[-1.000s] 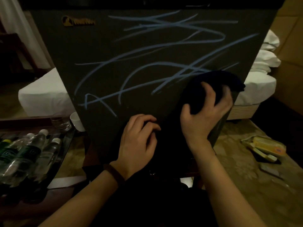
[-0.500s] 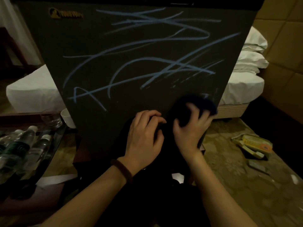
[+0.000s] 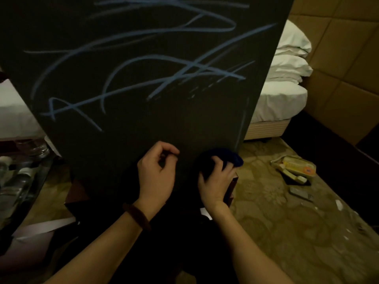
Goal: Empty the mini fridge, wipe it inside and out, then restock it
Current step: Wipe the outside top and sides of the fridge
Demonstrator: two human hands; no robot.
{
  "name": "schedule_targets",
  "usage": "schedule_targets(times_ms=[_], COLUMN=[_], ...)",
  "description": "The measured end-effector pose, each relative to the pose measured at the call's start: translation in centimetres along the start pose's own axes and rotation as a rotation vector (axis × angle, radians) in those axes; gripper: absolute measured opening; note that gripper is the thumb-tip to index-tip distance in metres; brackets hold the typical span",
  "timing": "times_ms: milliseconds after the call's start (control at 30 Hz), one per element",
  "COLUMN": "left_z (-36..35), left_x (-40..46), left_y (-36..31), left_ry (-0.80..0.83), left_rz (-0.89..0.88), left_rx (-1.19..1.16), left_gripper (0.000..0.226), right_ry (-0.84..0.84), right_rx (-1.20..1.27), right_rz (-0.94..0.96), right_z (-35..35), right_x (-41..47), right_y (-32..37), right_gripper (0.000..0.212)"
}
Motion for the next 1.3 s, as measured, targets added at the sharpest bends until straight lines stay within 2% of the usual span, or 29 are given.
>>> schedule_targets(times_ms=[33, 100, 167, 200, 267, 367, 467, 533, 600, 667, 767, 867, 967, 1067, 1167, 1233, 1300], left_z=[0.2, 0.9, 1.5, 1.7, 2.0, 2.0, 2.1, 2.2, 2.5, 2.9, 3.5, 4.0, 4.2, 4.4, 5.0, 5.4, 6.1], left_x=[0.2, 0.7, 1.4, 1.6, 1.6, 0.9, 0.5, 0.0, -0.3, -0.4, 0.2, 1.0, 0.9, 0.4, 0.3, 0.2, 0.3], left_y=[-0.1, -0.3, -0.3, -0.3, -0.1, 0.4, 1.1, 1.5, 1.7, 1.6, 0.7, -0.4, -0.9, -0.8, -0.5, -0.5, -0.6], left_ry=[0.001, -0.004, -0.03, -0.044, -0.052, -0.05, -0.039, -0.012, 0.017, 0.031, 0.001, -0.043, -0.053, -0.052, -0.07, -0.084, -0.099], left_rz=[0.014, 0.021, 0.037, 0.05, 0.1, 0.14, 0.158, 0.162, 0.153, 0.131, 0.075, 0.042, 0.042, 0.031, 0.019, -0.002, -0.015], left_rx=[-0.023, -0.05, -0.082, -0.102, -0.147, -0.167, -0.159, -0.157, -0.16, -0.156, -0.153, -0.165, -0.194, -0.208, -0.189, -0.188, -0.182], left_gripper=[0.031, 0.031, 0.032, 0.032, 0.031, 0.03, 0.029, 0.028, 0.029, 0.029, 0.03, 0.032, 0.031, 0.032, 0.032, 0.033, 0.033], right_ry=[-0.035, -0.226, -0.412, -0.449, -0.406, -0.268, -0.059, 0.109, 0.127, 0.026, -0.219, -0.384, -0.433, -0.402, -0.305, -0.297, -0.396], right_rx=[0.061, 0.183, 0.264, 0.272, 0.248, 0.136, 0.15, 0.165, 0.17, 0.225, 0.351, 0.376, 0.354, 0.358, 0.198, 0.057, 0.087], right_rz=[-0.021, -0.012, 0.041, 0.061, 0.104, 0.122, -0.113, -0.228, -0.256, -0.27, -0.101, 0.106, 0.078, 0.052, 0.271, 0.423, 0.373], right_z=[1.1, 4.3, 8.0, 9.3, 10.2, 7.6, 3.2, 1.0, 0.2, 1.4, 5.7, 9.1, 9.3, 7.9, 6.9, 7.6, 8.9], right_x=[1.0, 4.4, 8.1, 9.4, 10.6, 8.4, 3.3, -0.2, -1.1, 0.5, 5.1, 8.5, 9.0, 7.3, 6.7, 7.6, 9.9], right_y=[0.8, 3.0, 5.3, 6.1, 6.6, 3.7, -1.3, -3.2, -3.2, -1.2, 3.6, 8.0, 9.8, 10.4, 11.0, 10.9, 10.3], right_gripper=[0.064, 0.047, 0.047, 0.047, 0.05, 0.056, 0.061, 0.057, 0.054, 0.052, 0.052, 0.064, 0.083, 0.087, 0.087, 0.08, 0.073])
Point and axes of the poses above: each hand's wrist, its own x-axis towards the middle knuckle, its own z-axis out of the back of the hand, y = z × x, the point moved 3 cm from there along x, towards the middle knuckle, and after that the axes turned 3 degrees about y, right-handed, at the moved point
